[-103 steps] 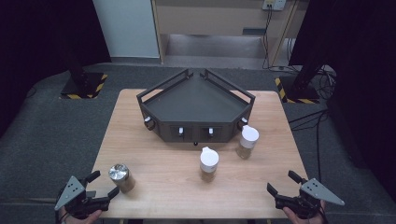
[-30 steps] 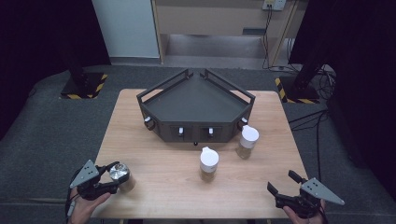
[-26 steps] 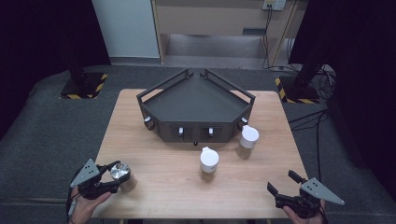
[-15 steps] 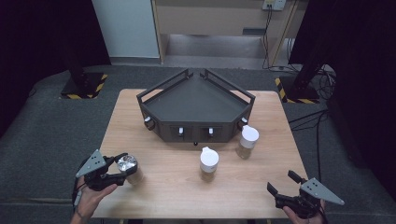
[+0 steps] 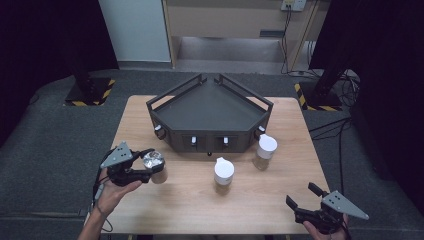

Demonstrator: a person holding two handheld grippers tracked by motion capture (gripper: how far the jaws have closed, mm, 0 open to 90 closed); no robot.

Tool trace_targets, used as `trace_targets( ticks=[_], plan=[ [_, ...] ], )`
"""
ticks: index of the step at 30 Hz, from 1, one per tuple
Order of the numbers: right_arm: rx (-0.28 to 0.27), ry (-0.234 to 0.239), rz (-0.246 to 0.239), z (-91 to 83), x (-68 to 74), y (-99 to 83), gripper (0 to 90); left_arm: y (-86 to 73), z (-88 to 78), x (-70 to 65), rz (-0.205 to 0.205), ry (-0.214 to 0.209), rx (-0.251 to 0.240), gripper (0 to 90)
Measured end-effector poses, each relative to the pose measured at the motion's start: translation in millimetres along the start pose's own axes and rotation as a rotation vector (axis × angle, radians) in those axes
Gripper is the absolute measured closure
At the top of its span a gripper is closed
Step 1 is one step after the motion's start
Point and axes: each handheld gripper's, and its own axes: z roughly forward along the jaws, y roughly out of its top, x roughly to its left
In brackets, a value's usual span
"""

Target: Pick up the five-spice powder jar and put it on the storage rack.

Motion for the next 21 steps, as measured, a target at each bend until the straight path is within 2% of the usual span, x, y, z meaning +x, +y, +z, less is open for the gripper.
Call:
trace_targets(
  ticks=[7, 12, 13, 14, 16, 20, 21],
  plan=[
    [-0.001, 0.0, 0.005, 0.2, -0.6, -0.4, 5.2, 29.3, 14.3, 4.4, 0.017, -0.006, -0.002, 33.7],
    [-0.004, -0.001, 0.013, 0.1, -1.0, -0.8, 3.9, 56.4, 23.9, 11.5, 0.025, -0.004, -0.018, 33.7],
    [-0.004, -0.001, 0.013, 0.1, -1.0, -0.8, 3.9, 56.4, 23.9, 11.5, 0.025, -0.004, -0.018, 33.7],
    [-0.003, 0.001, 0.015, 0.2, -1.5, -0.8, 3.7, 64.5, 27.7, 14.0, 0.029, -0.003, -0.024, 33.7],
    [-0.002, 0.002, 0.017, 0.3, -1.7, -0.9, 3.5, 67.9, 29.8, 15.5, 0.027, -0.003, -0.027, 33.7],
    [-0.004, 0.005, 0.02, 0.4, -2.2, -1.2, 2.3, 87.1, 39.1, 22.7, 0.025, 0.01, -0.031, 33.7],
    [-0.003, 0.005, 0.021, 0.4, -2.3, -1.1, 1.9, 87.1, 39.1, 22.7, 0.025, 0.01, -0.031, 33.8]
  ],
)
